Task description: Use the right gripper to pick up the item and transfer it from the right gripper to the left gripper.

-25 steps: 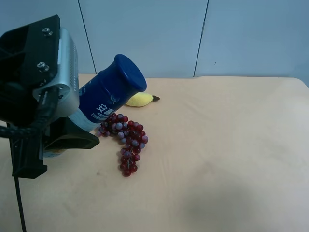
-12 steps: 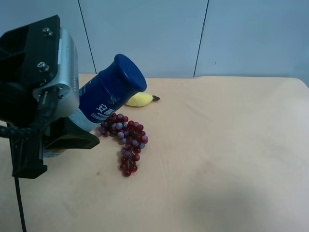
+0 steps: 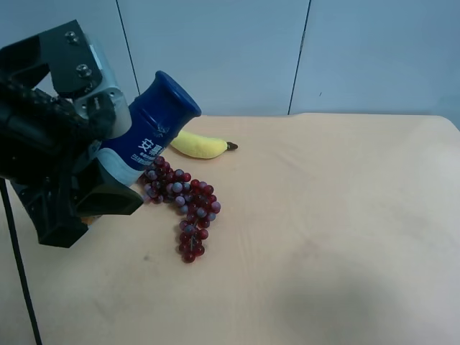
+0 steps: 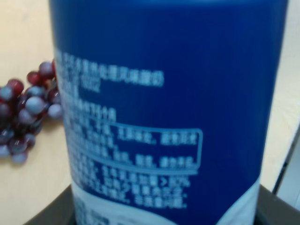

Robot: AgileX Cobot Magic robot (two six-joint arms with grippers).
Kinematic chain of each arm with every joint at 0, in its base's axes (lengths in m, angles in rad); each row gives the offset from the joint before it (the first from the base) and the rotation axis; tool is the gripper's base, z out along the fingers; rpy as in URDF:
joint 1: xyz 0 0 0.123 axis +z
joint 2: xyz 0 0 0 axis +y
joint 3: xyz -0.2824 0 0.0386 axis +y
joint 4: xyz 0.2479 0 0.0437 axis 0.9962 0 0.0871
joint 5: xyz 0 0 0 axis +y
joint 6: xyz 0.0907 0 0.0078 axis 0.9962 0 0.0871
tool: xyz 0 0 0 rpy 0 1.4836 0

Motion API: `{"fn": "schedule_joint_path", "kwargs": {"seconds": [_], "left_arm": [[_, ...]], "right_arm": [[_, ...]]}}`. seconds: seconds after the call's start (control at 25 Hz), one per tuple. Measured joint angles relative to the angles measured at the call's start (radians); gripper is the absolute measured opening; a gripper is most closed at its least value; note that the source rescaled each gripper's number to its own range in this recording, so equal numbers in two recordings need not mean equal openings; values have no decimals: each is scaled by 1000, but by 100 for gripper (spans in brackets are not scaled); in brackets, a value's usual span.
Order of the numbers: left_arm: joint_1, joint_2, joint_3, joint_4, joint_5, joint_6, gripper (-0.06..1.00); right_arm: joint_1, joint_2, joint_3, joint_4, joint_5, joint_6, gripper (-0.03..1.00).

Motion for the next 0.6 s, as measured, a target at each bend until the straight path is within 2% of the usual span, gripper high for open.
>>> {"fn": "schedule_joint_path", "kwargs": {"seconds": [0.08, 0.24, 0.6], "left_arm": [[14, 0, 0, 31, 23, -44, 3], [82, 0, 0, 40, 60, -95, 3], [346, 0, 0, 35, 187, -131, 3]], "right_arm": [[0, 0, 0, 0, 0, 0, 100], [0, 0, 0, 0, 0, 0, 100], [0, 0, 0, 0, 0, 0, 100]]}}
